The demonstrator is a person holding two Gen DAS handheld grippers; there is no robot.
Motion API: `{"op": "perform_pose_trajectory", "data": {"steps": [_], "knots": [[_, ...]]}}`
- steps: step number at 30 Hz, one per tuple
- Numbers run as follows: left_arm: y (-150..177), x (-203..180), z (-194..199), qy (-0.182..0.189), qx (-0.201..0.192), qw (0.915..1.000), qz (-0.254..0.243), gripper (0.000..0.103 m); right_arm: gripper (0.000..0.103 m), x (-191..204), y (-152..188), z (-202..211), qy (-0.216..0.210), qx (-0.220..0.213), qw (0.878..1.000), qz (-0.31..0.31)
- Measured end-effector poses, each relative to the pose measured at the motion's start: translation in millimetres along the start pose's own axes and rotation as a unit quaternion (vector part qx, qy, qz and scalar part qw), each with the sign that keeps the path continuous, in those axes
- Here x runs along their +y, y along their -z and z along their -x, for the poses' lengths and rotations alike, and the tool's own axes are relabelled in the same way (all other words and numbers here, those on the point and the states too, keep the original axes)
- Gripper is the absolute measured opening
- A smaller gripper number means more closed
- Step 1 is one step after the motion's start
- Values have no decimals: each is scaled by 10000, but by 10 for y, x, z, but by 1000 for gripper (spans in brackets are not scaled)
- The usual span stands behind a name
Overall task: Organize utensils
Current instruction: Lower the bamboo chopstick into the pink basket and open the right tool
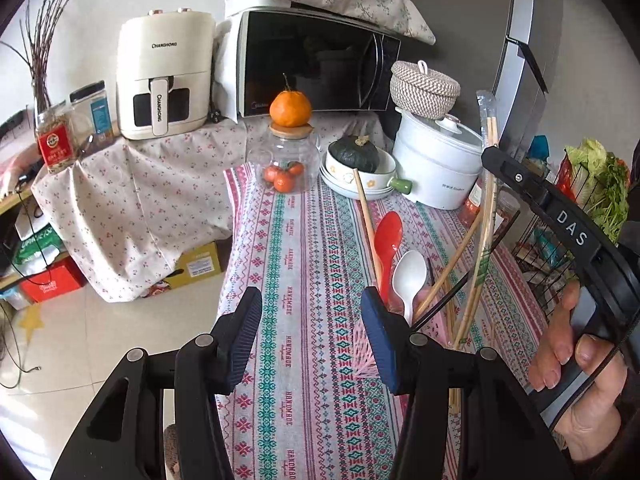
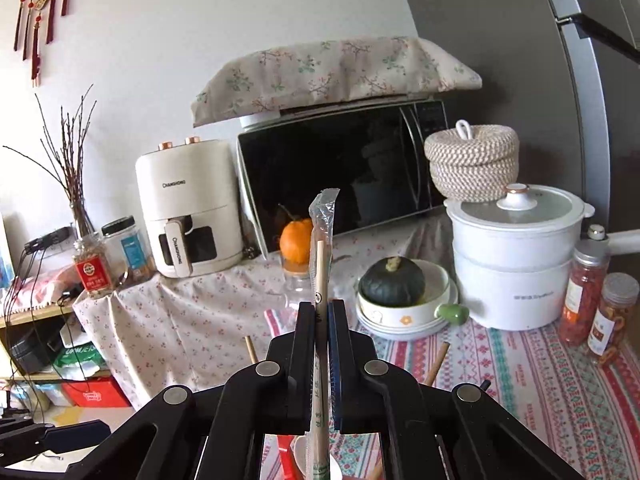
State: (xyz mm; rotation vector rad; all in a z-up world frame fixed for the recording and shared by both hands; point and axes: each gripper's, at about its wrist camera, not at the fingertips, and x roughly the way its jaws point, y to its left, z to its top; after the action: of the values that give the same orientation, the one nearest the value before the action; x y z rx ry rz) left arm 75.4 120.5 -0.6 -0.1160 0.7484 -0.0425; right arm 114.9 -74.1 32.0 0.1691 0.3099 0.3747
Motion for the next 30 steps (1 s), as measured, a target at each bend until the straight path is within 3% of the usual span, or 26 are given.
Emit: {"op": "perform_pose_trajectory", "data": {"steps": [8, 16, 30], "knots": [[-17, 89, -9, 17, 54, 10000, -4, 54, 5, 228, 194, -214, 531, -268, 9974, 417], [-15, 90, -32, 65, 114, 9999, 1, 54, 5, 294, 190, -263, 614, -459, 9961, 432], [4, 121, -52, 106, 175, 9998, 56, 54, 5, 95, 555, -303, 426, 558, 9975, 106]]}}
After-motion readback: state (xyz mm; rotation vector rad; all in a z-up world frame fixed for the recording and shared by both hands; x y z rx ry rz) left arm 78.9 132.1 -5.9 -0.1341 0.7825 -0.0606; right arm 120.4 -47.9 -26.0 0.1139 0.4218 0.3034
